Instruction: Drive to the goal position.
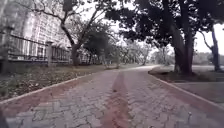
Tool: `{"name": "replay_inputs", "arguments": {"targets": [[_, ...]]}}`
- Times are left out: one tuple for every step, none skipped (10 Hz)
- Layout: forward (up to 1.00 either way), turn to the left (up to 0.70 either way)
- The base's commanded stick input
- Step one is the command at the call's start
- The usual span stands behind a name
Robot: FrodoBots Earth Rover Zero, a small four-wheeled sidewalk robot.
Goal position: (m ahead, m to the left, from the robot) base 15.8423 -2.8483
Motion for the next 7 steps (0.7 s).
{"name": "replay_inputs", "arguments": {"targets": [[0.70,0.00],[0.70,0.00],[0.70,-0.13],[0.70,-0.28],[0.70,-0.32],[0.70,-0.31],[0.70,-0.21]]}}
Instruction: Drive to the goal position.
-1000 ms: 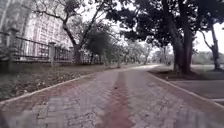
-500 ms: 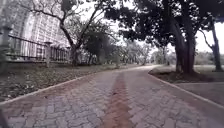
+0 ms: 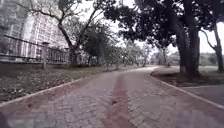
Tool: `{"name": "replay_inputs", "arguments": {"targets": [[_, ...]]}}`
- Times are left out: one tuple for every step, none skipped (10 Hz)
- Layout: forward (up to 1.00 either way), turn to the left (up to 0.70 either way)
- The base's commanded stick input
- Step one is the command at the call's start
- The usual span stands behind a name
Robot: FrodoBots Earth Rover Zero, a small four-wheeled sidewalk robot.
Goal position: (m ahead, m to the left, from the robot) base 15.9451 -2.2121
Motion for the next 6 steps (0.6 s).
{"name": "replay_inputs", "arguments": {"targets": [[0.70,-0.06],[0.70,0.00],[0.70,0.00],[0.70,0.00],[0.70,0.00],[0.70,0.00]]}}
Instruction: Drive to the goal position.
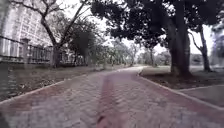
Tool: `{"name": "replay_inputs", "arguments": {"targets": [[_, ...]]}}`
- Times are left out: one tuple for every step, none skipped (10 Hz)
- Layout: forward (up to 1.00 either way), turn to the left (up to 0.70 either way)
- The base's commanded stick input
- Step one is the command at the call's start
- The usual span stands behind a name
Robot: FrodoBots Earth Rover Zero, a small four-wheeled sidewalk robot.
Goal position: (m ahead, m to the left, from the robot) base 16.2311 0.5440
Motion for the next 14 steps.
{"name": "replay_inputs", "arguments": {"targets": [[0.70,0.00],[0.70,0.00],[0.70,0.00],[0.70,0.00],[0.70,0.00],[0.70,0.00],[0.70,0.01],[0.70,0.02],[0.70,0.02],[0.70,0.03],[0.70,0.04],[0.70,0.06],[0.70,0.20],[0.70,0.03]]}}
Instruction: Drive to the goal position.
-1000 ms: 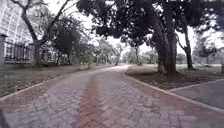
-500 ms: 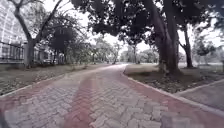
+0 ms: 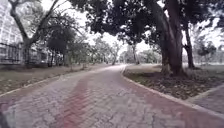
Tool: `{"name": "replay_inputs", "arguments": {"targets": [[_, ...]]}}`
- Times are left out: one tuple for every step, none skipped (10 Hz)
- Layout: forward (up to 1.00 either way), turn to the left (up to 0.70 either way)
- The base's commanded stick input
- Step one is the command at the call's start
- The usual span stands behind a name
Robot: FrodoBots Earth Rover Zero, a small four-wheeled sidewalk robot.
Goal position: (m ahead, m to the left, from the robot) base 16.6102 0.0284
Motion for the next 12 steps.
{"name": "replay_inputs", "arguments": {"targets": [[0.70,0.00],[0.70,0.00],[0.70,0.00],[0.70,0.00],[0.70,0.00],[0.70,0.00],[0.70,0.00],[0.70,0.00],[0.70,0.00],[0.70,0.00],[0.70,0.00],[0.70,0.00]]}}
